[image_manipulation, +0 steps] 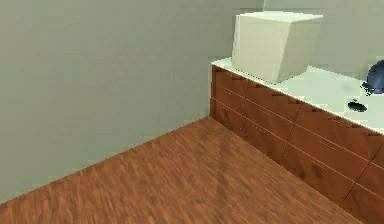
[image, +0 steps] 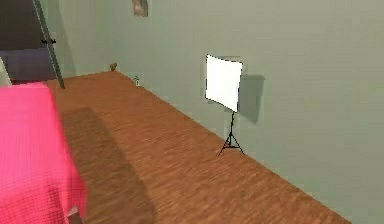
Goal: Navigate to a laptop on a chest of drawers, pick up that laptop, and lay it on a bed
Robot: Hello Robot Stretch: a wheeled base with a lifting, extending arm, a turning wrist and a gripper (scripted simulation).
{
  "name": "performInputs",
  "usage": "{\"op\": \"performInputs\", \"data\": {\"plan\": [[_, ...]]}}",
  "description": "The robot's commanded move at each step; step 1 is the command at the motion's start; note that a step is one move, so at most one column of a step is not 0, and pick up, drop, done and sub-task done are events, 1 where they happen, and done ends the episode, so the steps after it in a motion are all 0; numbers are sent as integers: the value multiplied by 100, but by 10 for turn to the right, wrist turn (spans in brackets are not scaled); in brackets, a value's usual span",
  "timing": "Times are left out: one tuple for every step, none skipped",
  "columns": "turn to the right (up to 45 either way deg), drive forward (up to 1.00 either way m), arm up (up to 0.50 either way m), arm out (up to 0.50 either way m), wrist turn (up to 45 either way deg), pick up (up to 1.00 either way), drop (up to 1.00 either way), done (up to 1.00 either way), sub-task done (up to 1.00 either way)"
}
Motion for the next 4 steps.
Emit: {"op": "performInputs", "data": {"plan": [[0, 90, 0, 0, 0, 0, 0, 0, 0], [-360, 0, 0, 0, 0, 0, 0, 0, 0], [0, 100, 0, 0, 0, 0, 0, 0, 0], [0, 100, 0, 0, 0, 0, 0, 0, 0]]}}
